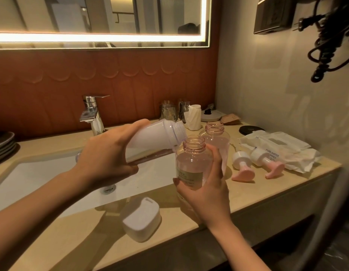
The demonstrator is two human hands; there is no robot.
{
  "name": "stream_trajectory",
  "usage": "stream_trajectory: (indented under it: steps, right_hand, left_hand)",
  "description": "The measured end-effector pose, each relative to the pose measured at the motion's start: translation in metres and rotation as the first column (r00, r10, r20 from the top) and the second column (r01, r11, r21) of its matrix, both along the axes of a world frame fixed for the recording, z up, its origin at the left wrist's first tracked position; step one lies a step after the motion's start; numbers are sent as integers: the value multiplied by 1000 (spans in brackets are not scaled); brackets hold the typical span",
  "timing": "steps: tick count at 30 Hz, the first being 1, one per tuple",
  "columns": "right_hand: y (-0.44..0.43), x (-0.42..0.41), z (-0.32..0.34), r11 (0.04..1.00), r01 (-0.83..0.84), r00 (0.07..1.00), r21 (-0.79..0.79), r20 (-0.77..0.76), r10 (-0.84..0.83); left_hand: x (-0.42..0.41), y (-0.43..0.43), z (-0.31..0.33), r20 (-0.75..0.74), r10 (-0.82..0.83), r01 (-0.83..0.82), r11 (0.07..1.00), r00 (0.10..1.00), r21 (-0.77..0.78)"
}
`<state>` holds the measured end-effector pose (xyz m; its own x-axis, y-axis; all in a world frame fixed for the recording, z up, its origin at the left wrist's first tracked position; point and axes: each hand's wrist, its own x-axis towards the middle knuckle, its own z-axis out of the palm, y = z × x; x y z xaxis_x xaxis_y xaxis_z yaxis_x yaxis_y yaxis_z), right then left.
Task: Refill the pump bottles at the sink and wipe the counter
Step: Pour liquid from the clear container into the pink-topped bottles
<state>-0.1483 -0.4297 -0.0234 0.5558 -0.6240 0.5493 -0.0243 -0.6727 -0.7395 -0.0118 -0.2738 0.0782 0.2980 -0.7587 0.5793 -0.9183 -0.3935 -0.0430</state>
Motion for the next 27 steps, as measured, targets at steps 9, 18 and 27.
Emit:
stream_trajectory:
  steps: [9, 18, 27]
  right_hand:
    - [-1, 1, -2, 1000, 10, 1000, -14, -2, -10]
    - [-2, 1, -3, 1000, 6, 1000, -14, 0, -6]
    - [-1, 1, -2, 1000, 11, 1000, -27, 6, -10]
  left_hand:
    - [-3, 0, 8, 114, 43, -46, 999, 993, 26]
    - [-2, 0, 11, 131, 32, -36, 999, 991, 29]
    - [-1, -1, 12, 149, 47, -50, 999, 988, 16]
